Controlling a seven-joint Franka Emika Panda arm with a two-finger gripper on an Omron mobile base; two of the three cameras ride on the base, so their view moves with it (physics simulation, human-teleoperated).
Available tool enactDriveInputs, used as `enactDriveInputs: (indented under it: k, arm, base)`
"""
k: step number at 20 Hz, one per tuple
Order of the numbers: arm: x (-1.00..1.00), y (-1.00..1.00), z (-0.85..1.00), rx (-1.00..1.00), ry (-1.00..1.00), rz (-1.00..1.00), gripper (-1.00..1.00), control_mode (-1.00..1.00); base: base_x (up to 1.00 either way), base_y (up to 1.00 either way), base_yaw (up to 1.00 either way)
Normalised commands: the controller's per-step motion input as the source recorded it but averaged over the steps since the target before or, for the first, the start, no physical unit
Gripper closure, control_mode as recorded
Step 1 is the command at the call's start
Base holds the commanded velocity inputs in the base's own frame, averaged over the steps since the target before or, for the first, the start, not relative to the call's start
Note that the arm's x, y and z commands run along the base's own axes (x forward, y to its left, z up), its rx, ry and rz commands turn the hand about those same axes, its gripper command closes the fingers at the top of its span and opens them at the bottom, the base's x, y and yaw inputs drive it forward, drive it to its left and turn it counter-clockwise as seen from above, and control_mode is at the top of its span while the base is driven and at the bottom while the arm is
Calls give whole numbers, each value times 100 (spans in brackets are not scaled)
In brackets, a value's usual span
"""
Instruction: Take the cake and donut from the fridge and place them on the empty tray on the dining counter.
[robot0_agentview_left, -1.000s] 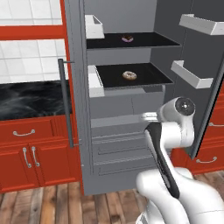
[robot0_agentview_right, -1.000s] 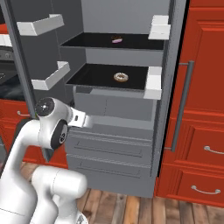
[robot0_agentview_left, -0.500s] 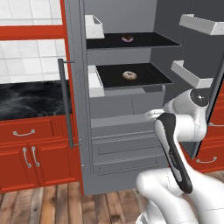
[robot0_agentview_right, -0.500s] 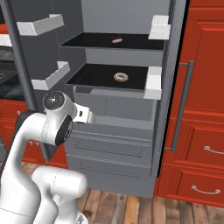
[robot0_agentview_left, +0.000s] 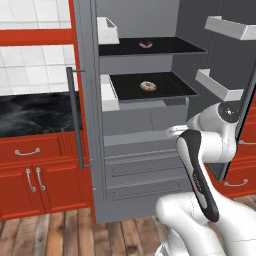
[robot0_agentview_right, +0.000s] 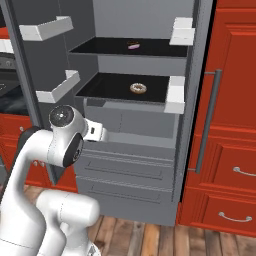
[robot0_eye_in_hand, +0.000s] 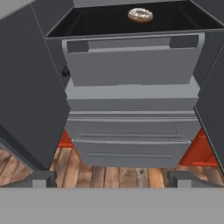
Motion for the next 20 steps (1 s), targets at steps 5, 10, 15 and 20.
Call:
enactDriveInputs:
  k: [5, 10, 15, 20]
  arm:
    - [0, 0, 0, 0, 0, 0, -100, 100]
    - [0, 0, 0, 0, 0, 0, -100, 100]
    - [0, 0, 0, 0, 0, 0, -100, 100]
    - [0, 0, 0, 0, 0, 0, -100, 100]
  base:
    - [0, 0, 0]
    - [57, -4, 0]
    - [100, -17, 0]
    - [100, -16, 0]
